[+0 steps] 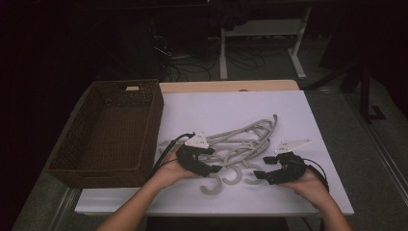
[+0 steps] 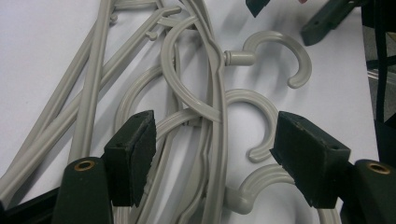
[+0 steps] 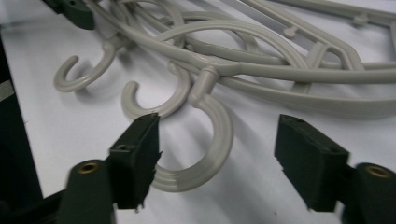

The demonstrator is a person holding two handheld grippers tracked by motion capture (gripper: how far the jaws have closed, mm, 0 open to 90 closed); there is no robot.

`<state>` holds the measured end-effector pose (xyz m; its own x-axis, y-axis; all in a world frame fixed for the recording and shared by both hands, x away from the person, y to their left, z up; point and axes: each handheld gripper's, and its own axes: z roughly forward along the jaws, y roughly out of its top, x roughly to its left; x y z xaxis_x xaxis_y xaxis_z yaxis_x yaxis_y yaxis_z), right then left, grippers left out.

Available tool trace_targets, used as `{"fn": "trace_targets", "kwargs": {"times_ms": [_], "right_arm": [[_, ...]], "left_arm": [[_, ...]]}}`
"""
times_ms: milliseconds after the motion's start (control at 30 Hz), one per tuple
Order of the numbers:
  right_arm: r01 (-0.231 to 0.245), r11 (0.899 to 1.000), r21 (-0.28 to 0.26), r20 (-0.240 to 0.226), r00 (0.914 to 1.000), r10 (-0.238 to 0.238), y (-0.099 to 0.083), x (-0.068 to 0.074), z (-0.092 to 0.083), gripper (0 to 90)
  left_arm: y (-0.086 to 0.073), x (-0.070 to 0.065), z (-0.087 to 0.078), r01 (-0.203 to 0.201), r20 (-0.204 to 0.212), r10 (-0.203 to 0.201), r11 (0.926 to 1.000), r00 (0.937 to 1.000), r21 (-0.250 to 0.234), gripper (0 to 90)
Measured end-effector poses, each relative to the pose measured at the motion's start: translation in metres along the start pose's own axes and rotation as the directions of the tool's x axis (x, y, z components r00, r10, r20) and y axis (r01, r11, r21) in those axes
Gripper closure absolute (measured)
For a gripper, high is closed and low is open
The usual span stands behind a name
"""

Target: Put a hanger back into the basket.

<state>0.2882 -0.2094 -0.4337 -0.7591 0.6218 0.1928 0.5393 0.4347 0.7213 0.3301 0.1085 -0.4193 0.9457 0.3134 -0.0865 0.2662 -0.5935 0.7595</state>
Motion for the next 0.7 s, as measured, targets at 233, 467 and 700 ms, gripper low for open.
{"fn": "trace_targets", "kwargs": {"times_ms": [233, 467, 700], "right_arm": [[0.062, 0.997, 0.042, -0.033, 0.9976, -0.061, -0.001, 0.008, 0.011, 1.1], [0.137, 0.984, 0.118, -0.057, 0.9897, -0.131, -0.004, 0.016, 0.030, 1.7], [0.179, 0.975, 0.130, -0.043, 0.9837, -0.175, -0.004, 0.017, 0.040, 14.1]], "left_arm": [[0.000, 0.000, 0.001, -0.001, 0.003, 0.001, 1.0000, 1.0000, 0.001, 29.5], [0.000, 0.000, 0.002, 0.000, 0.007, 0.000, 1.0000, 1.0000, 0.004, 29.4], [0.000, 0.000, 0.002, 0.000, 0.005, 0.000, 1.0000, 1.0000, 0.005, 29.2]]}}
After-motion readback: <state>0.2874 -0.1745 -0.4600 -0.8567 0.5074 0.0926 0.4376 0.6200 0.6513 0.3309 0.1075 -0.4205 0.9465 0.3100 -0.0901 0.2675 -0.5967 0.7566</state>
